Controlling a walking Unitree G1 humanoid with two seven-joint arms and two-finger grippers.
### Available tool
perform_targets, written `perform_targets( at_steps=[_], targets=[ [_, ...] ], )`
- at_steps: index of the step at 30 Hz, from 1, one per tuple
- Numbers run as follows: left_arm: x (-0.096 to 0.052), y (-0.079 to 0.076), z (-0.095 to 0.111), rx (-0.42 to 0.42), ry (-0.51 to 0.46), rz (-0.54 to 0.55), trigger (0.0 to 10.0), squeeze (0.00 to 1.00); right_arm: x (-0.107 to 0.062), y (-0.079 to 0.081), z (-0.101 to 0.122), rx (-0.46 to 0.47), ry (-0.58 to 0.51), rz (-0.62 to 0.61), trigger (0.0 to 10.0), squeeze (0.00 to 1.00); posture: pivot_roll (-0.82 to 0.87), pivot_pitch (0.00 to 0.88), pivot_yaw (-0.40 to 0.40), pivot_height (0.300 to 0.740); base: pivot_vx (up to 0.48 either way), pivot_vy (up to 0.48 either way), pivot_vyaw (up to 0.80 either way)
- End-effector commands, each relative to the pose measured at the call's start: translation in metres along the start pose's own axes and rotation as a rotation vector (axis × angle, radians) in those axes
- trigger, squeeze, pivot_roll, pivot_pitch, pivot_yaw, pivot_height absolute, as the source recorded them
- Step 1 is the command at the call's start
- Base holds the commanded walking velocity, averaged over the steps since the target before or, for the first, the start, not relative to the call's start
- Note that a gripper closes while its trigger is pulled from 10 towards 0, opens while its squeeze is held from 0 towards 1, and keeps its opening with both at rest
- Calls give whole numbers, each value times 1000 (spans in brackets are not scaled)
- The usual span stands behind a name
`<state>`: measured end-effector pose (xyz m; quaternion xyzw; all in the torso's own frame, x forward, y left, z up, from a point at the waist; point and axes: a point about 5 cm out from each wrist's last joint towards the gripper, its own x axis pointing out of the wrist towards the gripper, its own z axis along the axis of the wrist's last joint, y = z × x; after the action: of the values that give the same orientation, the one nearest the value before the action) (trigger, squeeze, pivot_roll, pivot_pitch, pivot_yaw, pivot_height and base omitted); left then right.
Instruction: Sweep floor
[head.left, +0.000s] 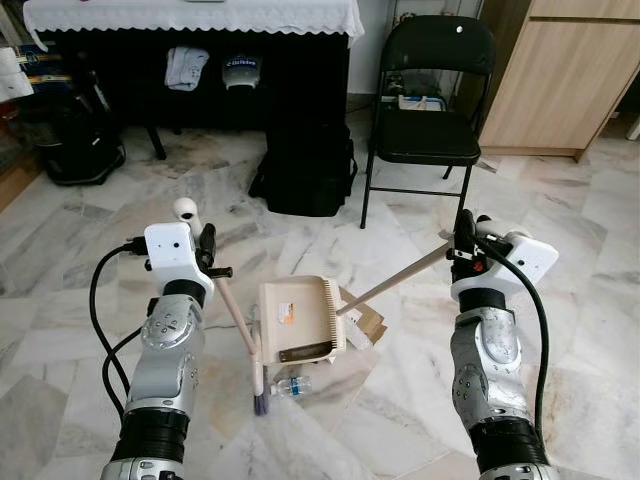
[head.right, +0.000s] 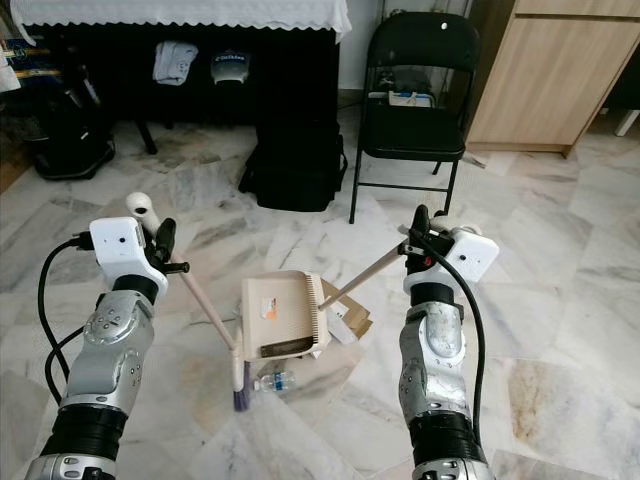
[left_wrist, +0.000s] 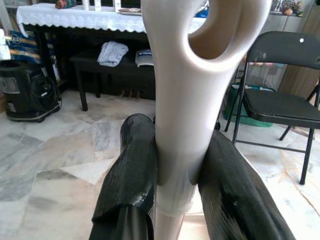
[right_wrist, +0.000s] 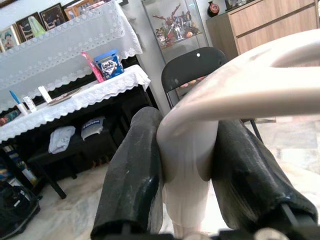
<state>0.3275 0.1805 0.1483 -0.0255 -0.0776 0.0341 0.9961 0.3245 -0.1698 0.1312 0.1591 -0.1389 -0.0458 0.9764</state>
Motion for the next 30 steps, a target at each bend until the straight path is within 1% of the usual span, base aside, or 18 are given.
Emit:
perform_targets(
  at_steps=[1,4,5,6,9,10,16,21,22,24,27,30],
  targets=[
    [6,-3,12,9,-55,-8,10000,0,5,12,11,90,-53,35,10000,0,72,0,20,740,0,0,0],
    [7,1,14,31,-71,21,10000,0,6,14,13,91,-54,46,10000,0,74,0,21,740,0,0,0],
    [7,0,17,63,-97,17,10000,0,5,14,13,94,-56,50,10000,0,77,0,21,740,0,0,0],
    [6,-1,18,74,-105,13,10000,0,4,14,13,95,-56,51,10000,0,77,0,21,740,0,0,0],
    [4,-4,19,90,-120,2,10000,0,3,14,12,104,-53,53,10000,0,75,0,21,740,0,0,0],
    [1,-7,18,110,-125,-4,10000,0,1,14,12,114,-51,59,10000,0,75,0,19,740,0,0,0],
    [-2,-7,16,140,-132,9,10000,0,1,16,12,127,-47,79,10000,0,73,0,17,740,0,0,0],
    [-5,1,14,142,-142,61,10000,0,0,15,12,123,-40,77,10000,0,76,0,14,740,0,0,0],
    [-7,10,13,123,-147,120,10000,0,-2,13,11,112,-35,70,10000,0,71,0,13,740,0,0,0],
    [-8,14,14,114,-154,142,10000,0,-4,11,12,107,-33,63,10000,0,70,0,12,740,0,0,0],
    [-8,14,14,105,-159,137,10000,0,-13,4,10,89,-21,45,10000,0,63,6,14,740,0,0,0],
    [-7,13,15,103,-162,131,10000,0,-18,0,7,75,-5,37,10000,0,60,6,15,740,0,0,0]
  ],
)
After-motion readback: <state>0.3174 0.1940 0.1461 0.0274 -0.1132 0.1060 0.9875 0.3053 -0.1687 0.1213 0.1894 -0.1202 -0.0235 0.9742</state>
